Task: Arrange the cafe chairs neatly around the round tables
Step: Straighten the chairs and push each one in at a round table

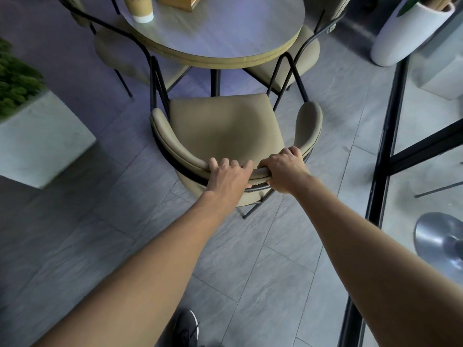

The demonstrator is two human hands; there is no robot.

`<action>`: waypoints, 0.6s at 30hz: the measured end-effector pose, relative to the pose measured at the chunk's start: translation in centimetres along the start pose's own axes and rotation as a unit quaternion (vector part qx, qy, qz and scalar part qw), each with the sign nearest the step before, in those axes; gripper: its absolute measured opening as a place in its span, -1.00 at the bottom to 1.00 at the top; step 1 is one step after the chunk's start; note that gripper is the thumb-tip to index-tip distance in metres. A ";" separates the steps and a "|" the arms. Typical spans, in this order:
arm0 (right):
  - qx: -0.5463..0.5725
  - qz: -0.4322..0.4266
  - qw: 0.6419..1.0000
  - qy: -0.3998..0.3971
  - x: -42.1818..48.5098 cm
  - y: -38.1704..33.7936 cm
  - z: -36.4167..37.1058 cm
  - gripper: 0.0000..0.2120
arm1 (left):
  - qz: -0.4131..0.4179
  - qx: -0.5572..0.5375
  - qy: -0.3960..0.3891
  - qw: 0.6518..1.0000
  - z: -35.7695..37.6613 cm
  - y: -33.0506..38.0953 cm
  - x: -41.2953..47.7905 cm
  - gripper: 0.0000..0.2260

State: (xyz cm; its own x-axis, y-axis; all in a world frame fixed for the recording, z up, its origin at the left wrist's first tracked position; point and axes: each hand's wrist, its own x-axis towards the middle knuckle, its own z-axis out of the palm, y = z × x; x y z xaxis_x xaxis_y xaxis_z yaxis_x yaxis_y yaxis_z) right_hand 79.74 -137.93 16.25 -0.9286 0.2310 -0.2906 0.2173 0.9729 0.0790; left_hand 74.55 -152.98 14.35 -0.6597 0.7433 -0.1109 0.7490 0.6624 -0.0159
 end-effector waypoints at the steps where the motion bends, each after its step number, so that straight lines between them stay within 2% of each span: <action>1: -0.001 0.002 1.000 0.002 0.0 0.0 0.0 -0.73 | 0.000 -0.003 -0.002 1.000 -0.1 0.0 0.1 -0.73; 7: -0.005 0.009 1.000 0.002 -0.1 0.0 0.2 -0.77 | -0.005 -0.022 -0.017 1.000 -0.4 0.1 -0.1 -0.71; 18: 0.011 -0.045 0.998 -0.033 -1.3 1.2 0.1 -0.73 | -0.026 -0.048 -0.027 0.998 -0.6 1.3 -1.4 -0.74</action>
State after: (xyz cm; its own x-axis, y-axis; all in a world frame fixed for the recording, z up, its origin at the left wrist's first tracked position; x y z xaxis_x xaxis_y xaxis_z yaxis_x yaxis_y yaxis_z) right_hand 81.24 -137.07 16.59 -0.9231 0.1425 -0.3571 0.1414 0.9895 0.0293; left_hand 76.37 -153.09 15.12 -0.6911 0.7032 -0.1668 0.7028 0.7078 0.0720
